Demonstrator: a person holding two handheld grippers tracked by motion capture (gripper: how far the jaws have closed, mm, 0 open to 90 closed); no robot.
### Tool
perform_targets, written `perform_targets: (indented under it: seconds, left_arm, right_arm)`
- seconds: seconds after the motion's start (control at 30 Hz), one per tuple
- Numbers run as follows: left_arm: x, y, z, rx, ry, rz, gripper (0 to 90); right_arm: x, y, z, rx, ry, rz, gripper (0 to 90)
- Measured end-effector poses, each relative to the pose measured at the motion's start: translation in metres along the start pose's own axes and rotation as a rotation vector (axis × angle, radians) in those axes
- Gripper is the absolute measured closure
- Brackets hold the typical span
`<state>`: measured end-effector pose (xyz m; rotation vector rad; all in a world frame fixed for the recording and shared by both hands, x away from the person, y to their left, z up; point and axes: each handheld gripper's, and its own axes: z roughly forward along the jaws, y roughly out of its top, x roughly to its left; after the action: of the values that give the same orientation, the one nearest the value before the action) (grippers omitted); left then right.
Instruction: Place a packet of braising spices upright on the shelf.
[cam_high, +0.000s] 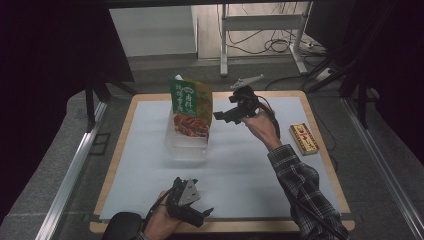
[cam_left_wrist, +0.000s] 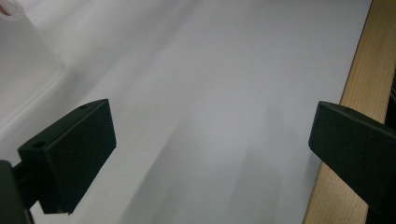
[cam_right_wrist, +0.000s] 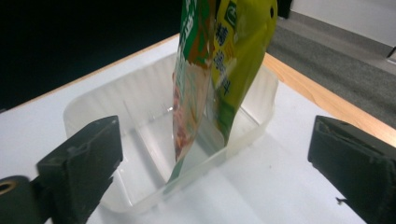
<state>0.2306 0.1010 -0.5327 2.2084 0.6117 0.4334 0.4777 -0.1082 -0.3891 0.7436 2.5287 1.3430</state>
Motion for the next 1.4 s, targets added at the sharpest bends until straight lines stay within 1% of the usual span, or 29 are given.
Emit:
perform_targets:
  seconds: [0.2,0.37,0.5,0.6,0.67,0.87,1.1,1.23,1.33,1.4]
  left_arm:
    - [0.0,0.0,0.0,0.002,-0.001,0.001,0.5]
    - [0.0,0.0,0.001,0.002,-0.002,0.001,0.6]
    - [0.0,0.0,0.001,0.003,-0.002,0.0,0.5]
    - [0.0,0.0,0.001,0.004,-0.001,0.001,0.5]
    - [0.0,0.0,0.002,0.005,-0.001,0.001,0.5]
    - [0.0,0.0,0.002,0.006,0.001,0.001,0.5]
    - [-0.001,0.0,0.002,0.003,0.004,0.002,0.5]
    - [0.0,0.0,0.001,-0.002,0.008,-0.002,0.4]
    - [0.0,0.0,0.001,-0.011,0.011,-0.003,0.4]
    - [0.0,0.0,0.001,-0.011,0.012,-0.004,0.4]
  right_arm:
    - [0.003,-0.01,-0.007,0.01,-0.026,-0.015,0.0]
    - [0.004,-0.017,-0.013,0.012,-0.038,-0.04,0.0]
    - [0.004,-0.025,-0.018,0.017,-0.044,-0.048,0.0]
    - [0.003,-0.031,-0.021,0.01,-0.042,-0.047,0.0]
    - [0.003,-0.035,-0.023,0.016,-0.033,-0.042,0.0]
    - [0.004,-0.048,-0.029,0.027,-0.043,-0.047,0.0]
    - [0.004,-0.064,-0.036,0.029,-0.057,-0.028,0.0]
    - [0.004,-0.073,-0.042,0.02,-0.056,-0.011,0.0]
    - [0.003,-0.08,-0.047,0.023,-0.073,-0.008,0.0]
    - [0.002,-0.085,-0.049,0.035,-0.09,-0.003,0.0]
